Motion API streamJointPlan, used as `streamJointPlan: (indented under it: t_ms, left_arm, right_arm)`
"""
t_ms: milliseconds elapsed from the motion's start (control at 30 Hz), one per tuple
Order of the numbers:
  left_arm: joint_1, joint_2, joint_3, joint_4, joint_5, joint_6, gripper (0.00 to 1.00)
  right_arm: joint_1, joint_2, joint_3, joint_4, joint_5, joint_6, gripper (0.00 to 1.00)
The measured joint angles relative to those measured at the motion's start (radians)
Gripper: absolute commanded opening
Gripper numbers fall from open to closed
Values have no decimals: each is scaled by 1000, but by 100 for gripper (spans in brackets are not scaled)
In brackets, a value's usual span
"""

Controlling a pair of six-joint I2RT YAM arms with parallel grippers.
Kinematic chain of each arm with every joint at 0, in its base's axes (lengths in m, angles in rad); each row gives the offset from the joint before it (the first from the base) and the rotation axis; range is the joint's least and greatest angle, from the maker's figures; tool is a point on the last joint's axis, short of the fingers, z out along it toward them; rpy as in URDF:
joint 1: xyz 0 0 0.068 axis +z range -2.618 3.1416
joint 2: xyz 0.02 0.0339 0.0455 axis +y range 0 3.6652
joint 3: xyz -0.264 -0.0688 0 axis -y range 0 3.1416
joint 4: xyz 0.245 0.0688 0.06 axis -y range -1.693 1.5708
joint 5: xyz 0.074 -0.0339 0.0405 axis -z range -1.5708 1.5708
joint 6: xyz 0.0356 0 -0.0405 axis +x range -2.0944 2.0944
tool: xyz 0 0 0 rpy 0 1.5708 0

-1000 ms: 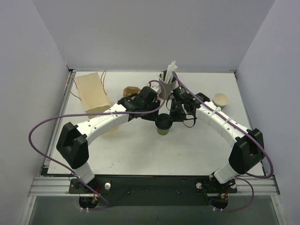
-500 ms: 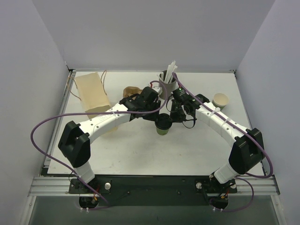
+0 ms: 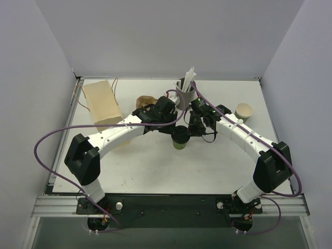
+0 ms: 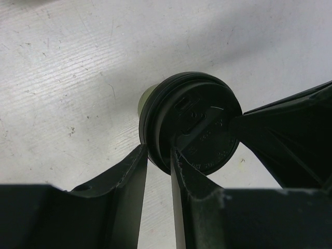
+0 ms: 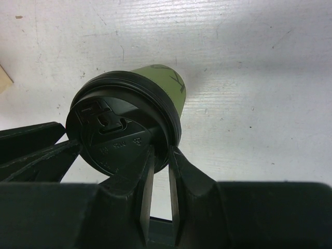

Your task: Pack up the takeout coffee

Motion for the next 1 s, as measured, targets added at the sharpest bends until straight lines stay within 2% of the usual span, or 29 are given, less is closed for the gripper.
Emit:
streamJointPlan:
  t_ms: [133, 267, 400, 433, 500, 533, 733, 833, 1000]
  left_arm:
    - [0, 0, -11, 5, -1, 0, 34]
    - [0, 0, -11, 6, -1, 0, 38]
    - [0, 0, -11, 6, -2, 2, 46]
    - [0, 0, -9, 5, -3, 3, 47]
    - [1, 0, -2, -3, -9, 4, 48]
    - [3, 0, 5, -10, -14, 4, 49]
    - [31, -35, 55, -72, -92, -5, 49]
    - [53, -76, 55, -97, -121, -19, 49]
    - [80, -132, 33, -103, -136, -38, 49]
  right_arm:
    - [0, 0, 1, 0, 0, -1, 14]
    - [2, 0, 13, -11, 3, -11, 22]
    - [8, 0, 50, -23, 21, -41, 34]
    - [11, 0, 60, -23, 27, -50, 40]
    - [21, 0, 80, -25, 42, -73, 46]
    - [28, 0, 90, -26, 50, -85, 52]
    - [70, 2, 108, -31, 83, -156, 71]
    - [85, 13, 116, -39, 85, -185, 77]
    - [109, 57, 156, -45, 86, -214, 78]
